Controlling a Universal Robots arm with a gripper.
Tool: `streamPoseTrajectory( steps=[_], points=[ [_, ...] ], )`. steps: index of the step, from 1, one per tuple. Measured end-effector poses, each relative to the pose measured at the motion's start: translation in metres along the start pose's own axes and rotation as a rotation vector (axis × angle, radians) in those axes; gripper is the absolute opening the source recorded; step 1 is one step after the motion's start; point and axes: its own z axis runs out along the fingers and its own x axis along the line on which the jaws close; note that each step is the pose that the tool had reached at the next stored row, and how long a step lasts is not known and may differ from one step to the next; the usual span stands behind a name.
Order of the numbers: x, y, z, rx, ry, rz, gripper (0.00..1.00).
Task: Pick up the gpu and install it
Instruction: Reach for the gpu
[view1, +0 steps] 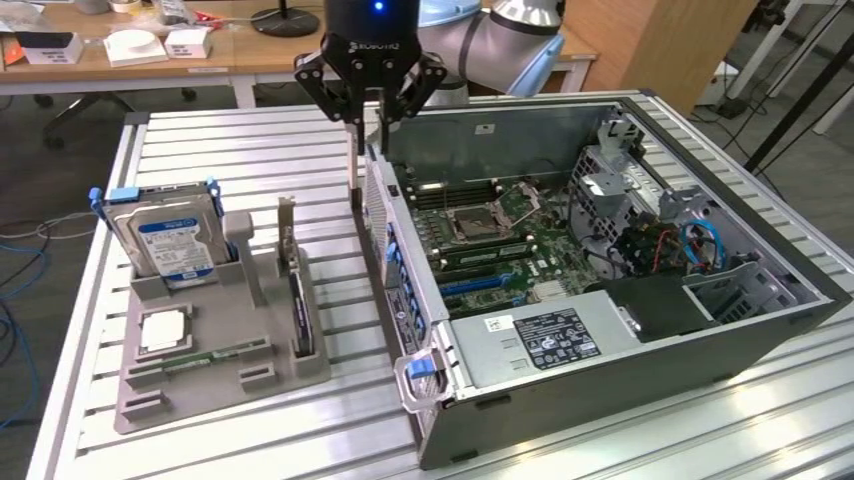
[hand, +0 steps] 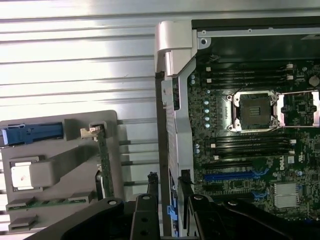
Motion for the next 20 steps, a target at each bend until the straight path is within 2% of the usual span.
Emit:
streamPoseTrajectory(
  steps=[20],
  points=[
    [0.017,-0.0012,-0.0004,0.0,-0.0001,0.001,0.3]
  ],
)
